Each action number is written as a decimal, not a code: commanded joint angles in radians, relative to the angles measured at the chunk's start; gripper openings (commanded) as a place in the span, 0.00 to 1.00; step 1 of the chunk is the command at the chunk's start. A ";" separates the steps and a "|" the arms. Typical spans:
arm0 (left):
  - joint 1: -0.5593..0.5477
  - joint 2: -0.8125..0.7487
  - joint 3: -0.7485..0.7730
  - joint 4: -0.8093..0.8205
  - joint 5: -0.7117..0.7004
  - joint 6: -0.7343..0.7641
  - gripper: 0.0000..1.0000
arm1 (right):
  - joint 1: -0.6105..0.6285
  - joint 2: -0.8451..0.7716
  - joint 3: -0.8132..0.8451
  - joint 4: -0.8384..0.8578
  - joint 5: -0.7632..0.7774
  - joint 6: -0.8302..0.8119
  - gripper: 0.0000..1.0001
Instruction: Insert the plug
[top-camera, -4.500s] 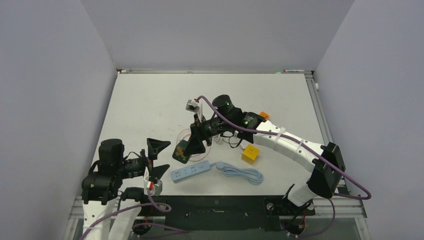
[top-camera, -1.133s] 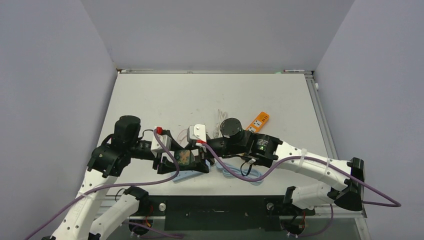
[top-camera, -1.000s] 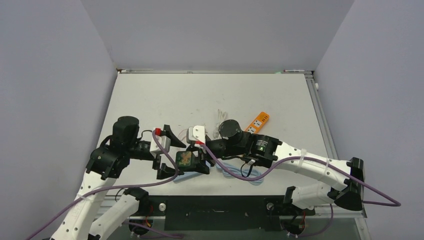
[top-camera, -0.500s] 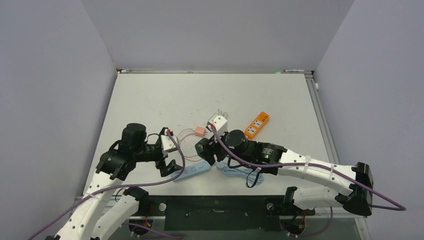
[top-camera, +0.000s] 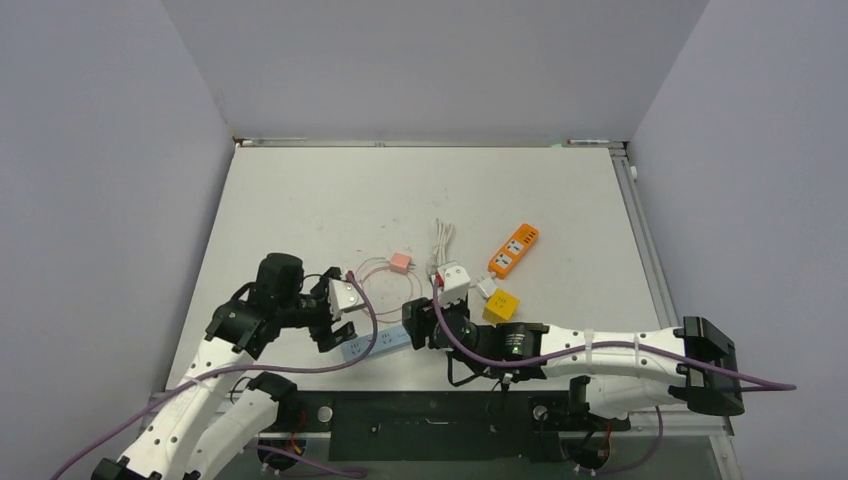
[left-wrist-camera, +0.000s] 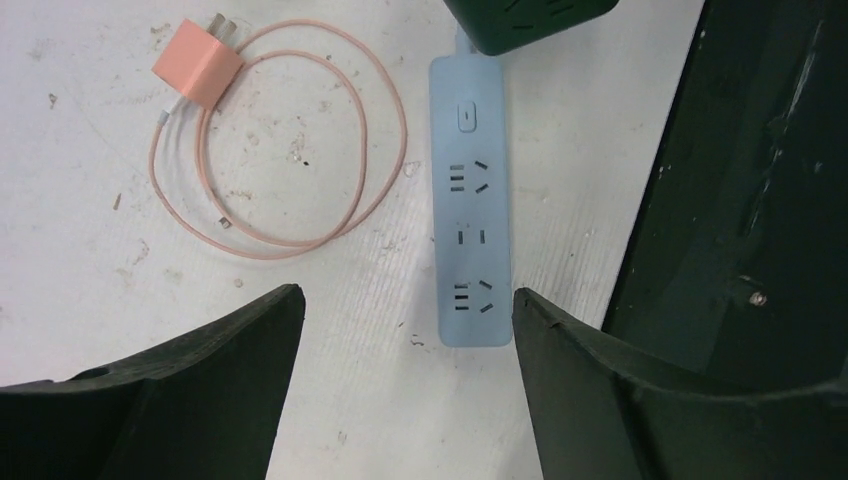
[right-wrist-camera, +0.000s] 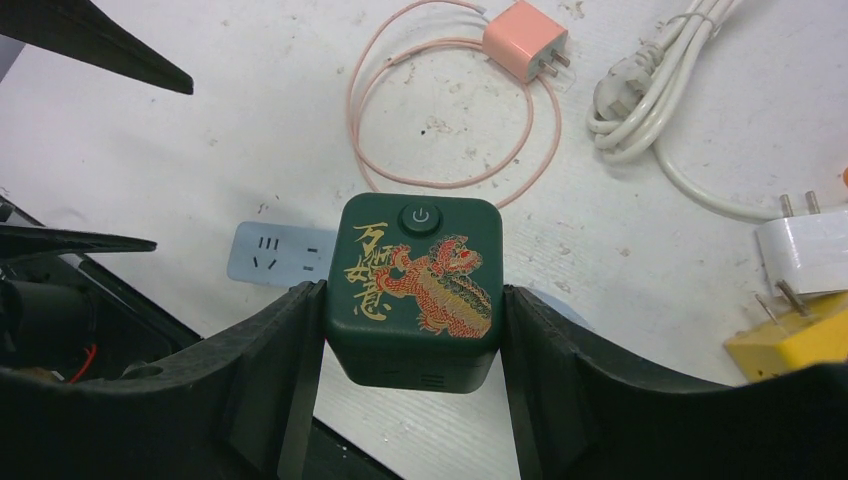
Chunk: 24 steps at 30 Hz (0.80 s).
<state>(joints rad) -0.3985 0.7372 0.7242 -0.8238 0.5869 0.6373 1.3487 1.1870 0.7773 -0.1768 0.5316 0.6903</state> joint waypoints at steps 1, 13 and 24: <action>0.000 0.009 -0.063 -0.096 -0.040 0.268 0.69 | 0.037 0.040 0.017 0.062 0.103 0.095 0.05; 0.013 0.058 -0.199 -0.055 -0.140 0.458 0.47 | 0.067 -0.026 -0.129 -0.037 0.046 0.206 0.05; 0.010 0.149 -0.227 0.063 -0.130 0.442 0.43 | -0.007 -0.143 -0.216 -0.149 0.049 0.206 0.05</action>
<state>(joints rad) -0.3908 0.8600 0.4984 -0.8318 0.4442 1.0672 1.3956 1.0832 0.5716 -0.3019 0.5579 0.9104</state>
